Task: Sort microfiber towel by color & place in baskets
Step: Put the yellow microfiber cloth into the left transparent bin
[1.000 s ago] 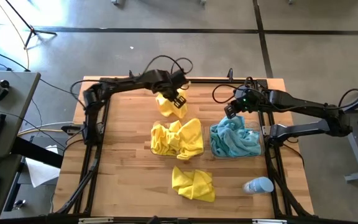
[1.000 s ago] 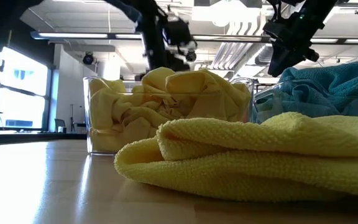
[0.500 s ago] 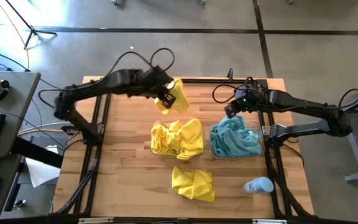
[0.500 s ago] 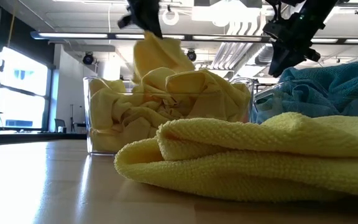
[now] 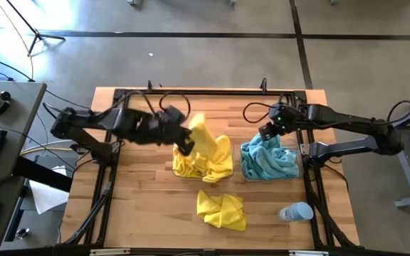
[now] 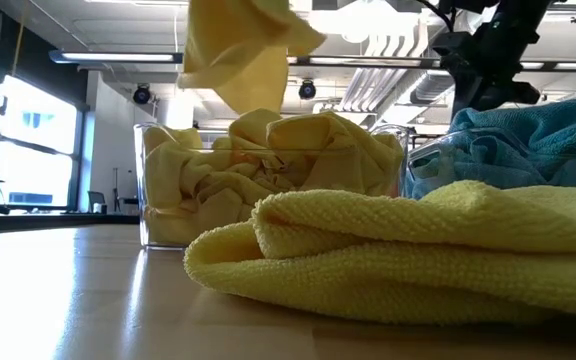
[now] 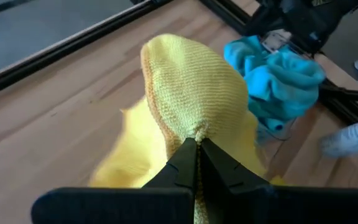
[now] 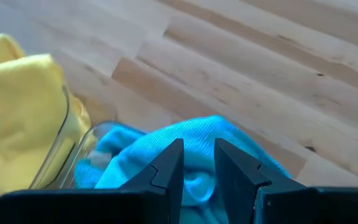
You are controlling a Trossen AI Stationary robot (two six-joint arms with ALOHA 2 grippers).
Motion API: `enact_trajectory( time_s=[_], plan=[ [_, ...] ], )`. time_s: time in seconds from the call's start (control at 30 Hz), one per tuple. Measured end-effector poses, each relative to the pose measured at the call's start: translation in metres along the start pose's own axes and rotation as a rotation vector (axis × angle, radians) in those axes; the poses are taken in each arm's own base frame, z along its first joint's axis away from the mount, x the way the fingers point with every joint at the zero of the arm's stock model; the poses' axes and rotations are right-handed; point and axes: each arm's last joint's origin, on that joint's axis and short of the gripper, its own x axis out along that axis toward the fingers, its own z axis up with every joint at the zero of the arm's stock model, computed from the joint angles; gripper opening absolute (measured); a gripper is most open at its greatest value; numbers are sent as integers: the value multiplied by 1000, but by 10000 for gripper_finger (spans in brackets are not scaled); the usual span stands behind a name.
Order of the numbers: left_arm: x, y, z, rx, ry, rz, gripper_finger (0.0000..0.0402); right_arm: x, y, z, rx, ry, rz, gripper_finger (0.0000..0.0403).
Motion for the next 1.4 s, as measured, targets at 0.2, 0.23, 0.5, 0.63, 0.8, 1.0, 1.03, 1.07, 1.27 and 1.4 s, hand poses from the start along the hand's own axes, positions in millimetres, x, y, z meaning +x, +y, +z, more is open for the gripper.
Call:
enact_trajectory(
  time_s=[0.2,0.23,0.5,0.63,0.8,1.0,1.03,1.07,1.27,1.4],
  plan=[
    [10,-26,-21,20,-30,27,0,-1,6,-6,-47,2,10,83],
    [16,-29,-24,20,-19,37,0,-1,7,-7,-52,-1,10,83],
    [76,-53,-56,-76,178,93,0,-2,12,-11,-61,-20,17,83],
    [103,-58,-68,-98,232,148,0,-3,15,-14,-79,-15,26,83],
    [139,-59,-84,-143,315,220,0,-4,18,-18,-106,-6,40,83],
    [178,-60,-108,-218,380,317,0,-6,23,-24,-153,8,61,83],
    [185,-60,-112,-230,383,330,0,-6,24,-25,-165,10,63,83],
    [191,-60,-116,-242,392,341,0,-6,24,-26,-183,11,64,83],
    [229,-65,-135,-348,474,314,19,-7,24,-33,-272,40,50,83],
    [239,-72,-140,-399,481,252,50,-8,25,-35,-335,44,50,83]
  ],
)
